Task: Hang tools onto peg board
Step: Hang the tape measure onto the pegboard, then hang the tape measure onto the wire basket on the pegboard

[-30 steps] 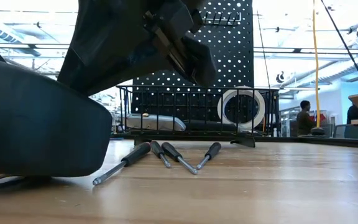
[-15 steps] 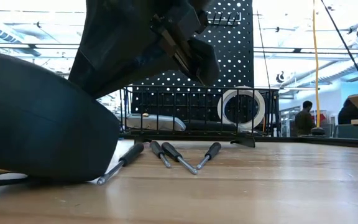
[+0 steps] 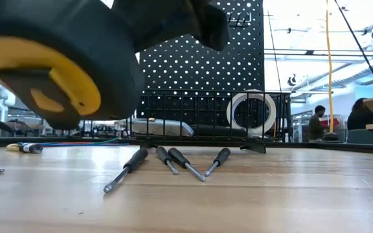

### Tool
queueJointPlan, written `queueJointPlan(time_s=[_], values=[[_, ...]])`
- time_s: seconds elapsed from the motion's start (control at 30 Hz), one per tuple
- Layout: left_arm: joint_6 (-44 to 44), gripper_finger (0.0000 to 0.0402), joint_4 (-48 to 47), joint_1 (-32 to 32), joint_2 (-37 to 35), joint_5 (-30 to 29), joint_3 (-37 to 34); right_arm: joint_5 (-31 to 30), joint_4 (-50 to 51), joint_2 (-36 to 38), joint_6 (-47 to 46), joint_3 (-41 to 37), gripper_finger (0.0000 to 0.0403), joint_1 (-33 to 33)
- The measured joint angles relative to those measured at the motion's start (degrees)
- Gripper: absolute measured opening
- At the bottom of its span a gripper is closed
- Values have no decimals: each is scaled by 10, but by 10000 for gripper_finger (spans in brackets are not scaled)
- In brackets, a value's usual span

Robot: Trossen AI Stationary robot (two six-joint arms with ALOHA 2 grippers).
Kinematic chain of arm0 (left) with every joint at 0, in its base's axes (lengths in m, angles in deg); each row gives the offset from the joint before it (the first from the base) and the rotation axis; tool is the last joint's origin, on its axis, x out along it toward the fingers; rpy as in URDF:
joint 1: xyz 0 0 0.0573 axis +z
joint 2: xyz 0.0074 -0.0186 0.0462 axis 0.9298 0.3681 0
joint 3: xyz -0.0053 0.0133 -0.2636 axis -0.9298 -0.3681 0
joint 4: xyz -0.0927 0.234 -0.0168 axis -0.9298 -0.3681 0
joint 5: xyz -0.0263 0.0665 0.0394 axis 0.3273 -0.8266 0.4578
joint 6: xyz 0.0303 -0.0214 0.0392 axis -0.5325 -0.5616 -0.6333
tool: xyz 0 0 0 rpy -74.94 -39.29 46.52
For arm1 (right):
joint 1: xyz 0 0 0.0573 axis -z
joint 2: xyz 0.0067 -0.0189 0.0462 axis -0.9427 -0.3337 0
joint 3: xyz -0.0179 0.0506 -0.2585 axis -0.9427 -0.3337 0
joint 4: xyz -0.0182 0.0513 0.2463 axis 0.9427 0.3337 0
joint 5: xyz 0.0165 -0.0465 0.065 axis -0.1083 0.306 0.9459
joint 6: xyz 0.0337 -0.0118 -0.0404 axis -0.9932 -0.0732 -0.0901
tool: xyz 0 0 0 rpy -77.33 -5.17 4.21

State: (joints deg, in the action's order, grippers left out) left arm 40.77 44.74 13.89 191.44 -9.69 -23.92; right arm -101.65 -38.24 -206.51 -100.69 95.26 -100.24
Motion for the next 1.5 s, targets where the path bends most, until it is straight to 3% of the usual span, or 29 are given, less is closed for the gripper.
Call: queueJointPlan(time_s=[0.3, 0.37, 0.57, 0.93, 1.13, 1.2, 1.37, 1.5], values=[[110, 199, 0, 38, -62, 106, 0, 6, 1, -4, -6, 1, 0, 8], [140, 191, 1, 61, -68, 121, 3, 40, 10, -7, -10, -1, 0, 13], [221, 177, -4, 116, -62, 253, -11, 61, 16, -29, -12, -1, 0, 22], [223, 143, -47, 114, -81, 208, -16, -93, 72, -33, -25, -12, 0, 22], [223, 127, -40, 99, -119, 303, -16, -191, 141, 25, -32, -11, 0, -19], [223, 118, -33, 98, -123, 332, -16, -199, 162, 49, -45, -11, 0, -36], [223, 66, -2, 111, -121, 362, -16, -127, 198, 66, -90, -13, 0, -79], [220, 10, 27, 133, -120, 366, -16, -24, 113, 65, -100, -60, 0, -115]])
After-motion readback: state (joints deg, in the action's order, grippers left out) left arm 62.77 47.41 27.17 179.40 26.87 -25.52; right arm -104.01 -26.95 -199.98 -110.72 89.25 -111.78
